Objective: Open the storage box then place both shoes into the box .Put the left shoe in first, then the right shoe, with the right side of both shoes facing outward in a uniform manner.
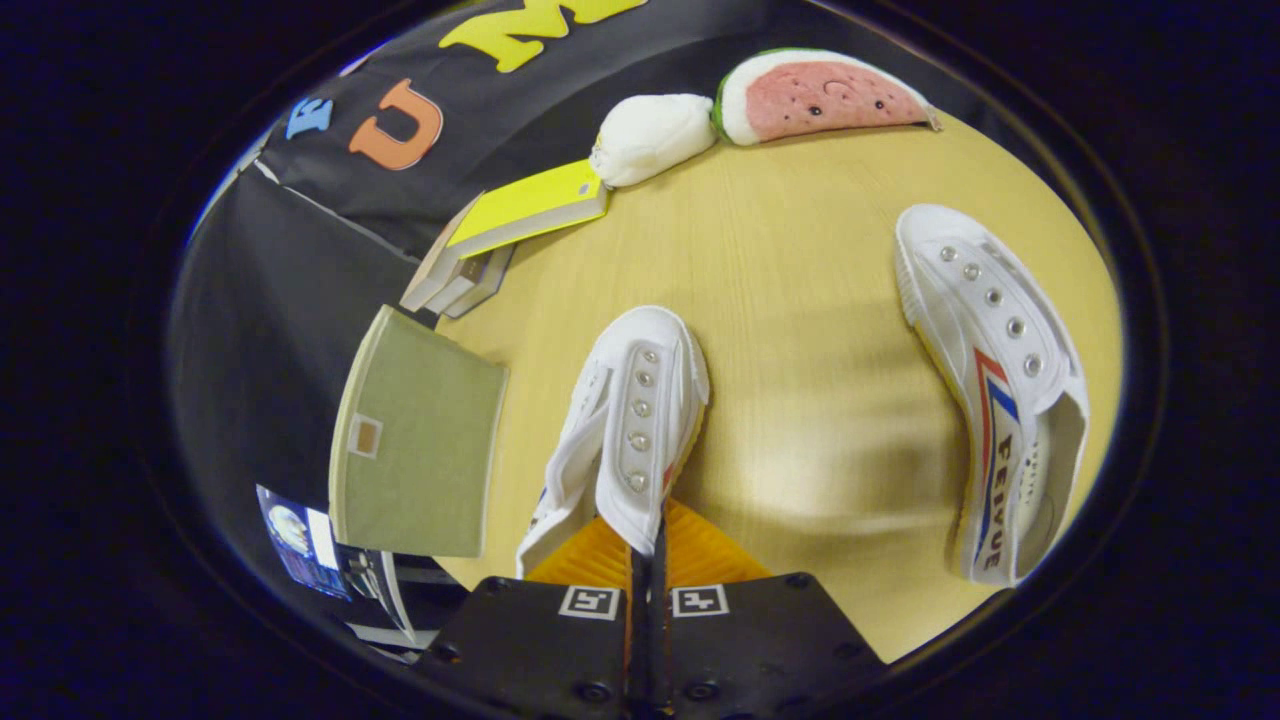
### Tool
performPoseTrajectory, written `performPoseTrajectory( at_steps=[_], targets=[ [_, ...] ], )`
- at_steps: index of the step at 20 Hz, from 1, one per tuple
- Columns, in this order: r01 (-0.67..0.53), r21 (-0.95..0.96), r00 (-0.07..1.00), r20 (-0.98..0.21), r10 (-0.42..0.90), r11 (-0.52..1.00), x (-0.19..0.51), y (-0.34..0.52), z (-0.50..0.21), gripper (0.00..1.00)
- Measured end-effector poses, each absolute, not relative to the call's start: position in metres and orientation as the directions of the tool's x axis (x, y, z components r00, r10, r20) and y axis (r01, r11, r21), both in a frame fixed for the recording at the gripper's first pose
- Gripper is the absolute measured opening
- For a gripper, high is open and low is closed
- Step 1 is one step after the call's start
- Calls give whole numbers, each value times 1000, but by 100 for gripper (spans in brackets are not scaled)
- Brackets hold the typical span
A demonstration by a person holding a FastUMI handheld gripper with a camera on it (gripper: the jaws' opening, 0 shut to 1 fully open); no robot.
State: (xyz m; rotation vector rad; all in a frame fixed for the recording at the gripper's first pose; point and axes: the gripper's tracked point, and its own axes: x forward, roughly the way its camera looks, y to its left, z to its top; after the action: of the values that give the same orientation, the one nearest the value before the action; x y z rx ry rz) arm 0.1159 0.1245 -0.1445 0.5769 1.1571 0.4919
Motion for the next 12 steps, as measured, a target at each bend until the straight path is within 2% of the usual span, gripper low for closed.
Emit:
performPoseTrajectory(
  at_steps=[4, 12],
  targets=[
    [-40, 731, 378, -620, 687, 682, 105, 150, -105, 5],
    [-100, 750, 523, -519, 676, 653, 100, 228, 26, 5]
  ],
)
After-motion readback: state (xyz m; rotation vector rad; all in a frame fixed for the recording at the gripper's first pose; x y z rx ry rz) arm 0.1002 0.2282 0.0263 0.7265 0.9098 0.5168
